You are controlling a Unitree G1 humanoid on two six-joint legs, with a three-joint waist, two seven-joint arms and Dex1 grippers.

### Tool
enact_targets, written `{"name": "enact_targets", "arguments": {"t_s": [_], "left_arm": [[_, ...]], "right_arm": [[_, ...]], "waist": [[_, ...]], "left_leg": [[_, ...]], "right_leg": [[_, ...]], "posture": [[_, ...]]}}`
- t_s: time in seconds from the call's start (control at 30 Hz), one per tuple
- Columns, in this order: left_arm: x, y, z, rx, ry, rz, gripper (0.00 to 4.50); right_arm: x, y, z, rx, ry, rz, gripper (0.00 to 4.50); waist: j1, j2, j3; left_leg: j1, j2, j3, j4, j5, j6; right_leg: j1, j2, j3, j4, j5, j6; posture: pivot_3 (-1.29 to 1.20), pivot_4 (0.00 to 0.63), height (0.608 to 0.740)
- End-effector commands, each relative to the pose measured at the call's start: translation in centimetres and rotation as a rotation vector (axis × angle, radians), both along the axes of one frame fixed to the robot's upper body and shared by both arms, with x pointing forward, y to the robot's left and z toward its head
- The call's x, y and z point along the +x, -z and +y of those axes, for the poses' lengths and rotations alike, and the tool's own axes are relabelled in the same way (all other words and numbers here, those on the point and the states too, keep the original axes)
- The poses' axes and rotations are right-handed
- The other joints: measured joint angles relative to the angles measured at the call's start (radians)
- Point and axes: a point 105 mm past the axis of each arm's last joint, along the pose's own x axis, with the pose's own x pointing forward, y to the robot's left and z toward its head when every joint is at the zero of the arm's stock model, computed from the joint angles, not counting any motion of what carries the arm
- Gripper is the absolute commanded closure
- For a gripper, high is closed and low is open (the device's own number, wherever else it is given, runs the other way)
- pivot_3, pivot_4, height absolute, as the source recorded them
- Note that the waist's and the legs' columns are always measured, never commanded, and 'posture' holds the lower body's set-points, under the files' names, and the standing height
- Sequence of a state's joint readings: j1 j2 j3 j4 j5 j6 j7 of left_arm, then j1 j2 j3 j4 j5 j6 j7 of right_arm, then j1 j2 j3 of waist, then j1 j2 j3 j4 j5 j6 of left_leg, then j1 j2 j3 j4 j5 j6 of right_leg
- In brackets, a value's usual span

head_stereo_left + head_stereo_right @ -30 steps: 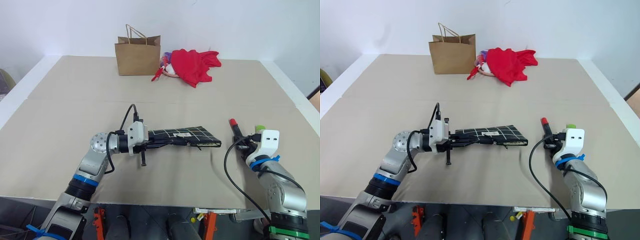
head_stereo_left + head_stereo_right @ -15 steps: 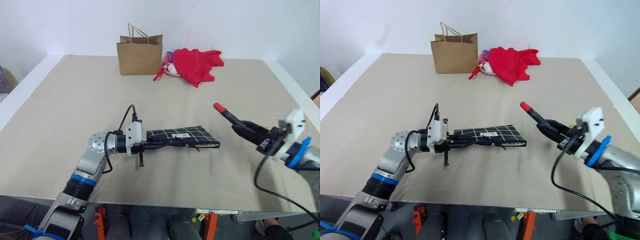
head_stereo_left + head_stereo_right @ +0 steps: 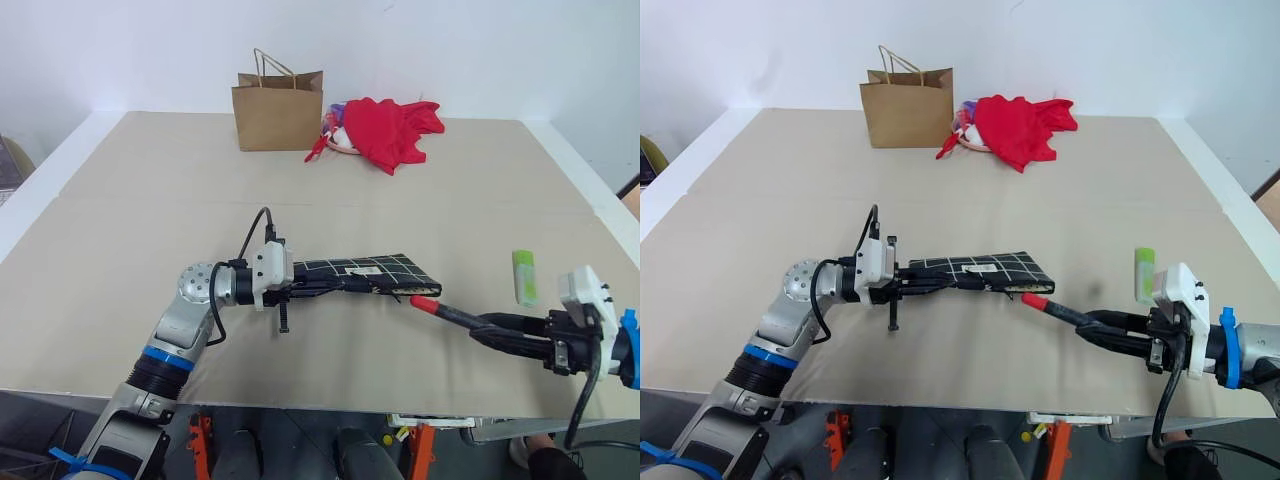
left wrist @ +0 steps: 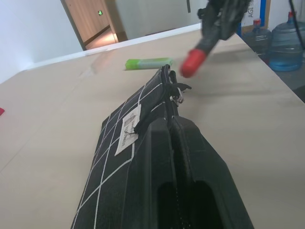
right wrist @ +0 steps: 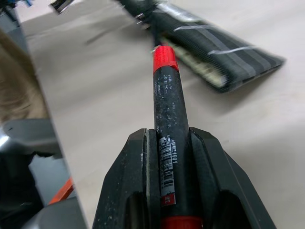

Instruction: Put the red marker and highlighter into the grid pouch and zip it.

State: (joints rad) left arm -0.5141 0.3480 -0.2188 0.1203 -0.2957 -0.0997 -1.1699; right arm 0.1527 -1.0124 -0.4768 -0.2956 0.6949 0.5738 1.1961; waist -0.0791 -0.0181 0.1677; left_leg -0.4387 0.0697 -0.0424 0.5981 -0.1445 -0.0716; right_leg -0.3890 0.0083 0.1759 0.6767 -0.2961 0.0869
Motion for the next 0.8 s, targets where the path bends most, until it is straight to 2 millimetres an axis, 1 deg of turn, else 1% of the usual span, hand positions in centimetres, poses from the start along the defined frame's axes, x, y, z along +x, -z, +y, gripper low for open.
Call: {"name": "enact_targets", "arguments": {"t_s": [0.03,0.1,0.3,0.57,0.67,0.8], "left_arm": [[-0.4,-0.8,-0.1,-0.017,0.019,-0.034,4.50],[-0.4,-0.8,-0.2,-0.018,0.021,-0.034,4.50],[-0.6,-1.0,-0.5,-0.025,0.027,-0.035,4.50],[-0.9,-0.8,-0.5,-0.027,0.030,-0.030,4.50],[-1.0,-0.8,-0.7,-0.027,0.039,-0.035,4.50],[-1.3,-0.8,-1.1,-0.028,0.056,-0.038,4.50]], "right_arm": [[0.3,-0.7,0.0,0.009,0.002,-0.027,3.87],[0.5,-0.6,0.0,0.008,0.004,-0.025,3.87],[0.9,0.1,-0.2,-0.014,0.013,-0.013,3.87],[1.4,0.0,-0.4,-0.030,0.012,-0.026,3.87],[1.7,-0.1,0.6,-0.029,-0.029,-0.038,3.87],[2.4,-0.2,2.5,-0.010,-0.080,-0.049,3.87]], "waist": [[0.001,0.000,0.000],[0.001,0.000,0.000],[0.001,0.000,0.000],[0.000,0.000,0.000],[0.001,0.001,0.000],[0.000,0.001,0.000]], "left_leg": [[0.000,0.000,0.000,0.000,0.000,0.000],[0.000,0.000,-0.001,0.000,0.000,0.000],[0.000,0.000,-0.001,-0.001,0.000,0.000],[0.000,0.000,-0.001,-0.001,0.000,0.000],[0.000,0.000,-0.001,-0.001,0.000,0.000],[0.000,0.000,-0.001,-0.001,0.000,0.000]], "right_leg": [[0.000,0.000,0.000,0.000,0.000,0.000],[0.000,0.000,0.000,0.000,0.001,0.003],[0.000,0.000,0.000,0.000,0.001,0.004],[0.000,0.000,0.000,0.000,0.001,0.004],[0.000,0.000,0.000,0.000,0.001,0.004],[0.000,0.000,0.000,0.000,0.001,0.004]], "posture": [[0.00,0.150,0.740],[0.00,0.150,0.740],[0.00,0.150,0.740],[0.00,0.150,0.740],[0.00,0.150,0.740],[0.00,0.150,0.740]]}}
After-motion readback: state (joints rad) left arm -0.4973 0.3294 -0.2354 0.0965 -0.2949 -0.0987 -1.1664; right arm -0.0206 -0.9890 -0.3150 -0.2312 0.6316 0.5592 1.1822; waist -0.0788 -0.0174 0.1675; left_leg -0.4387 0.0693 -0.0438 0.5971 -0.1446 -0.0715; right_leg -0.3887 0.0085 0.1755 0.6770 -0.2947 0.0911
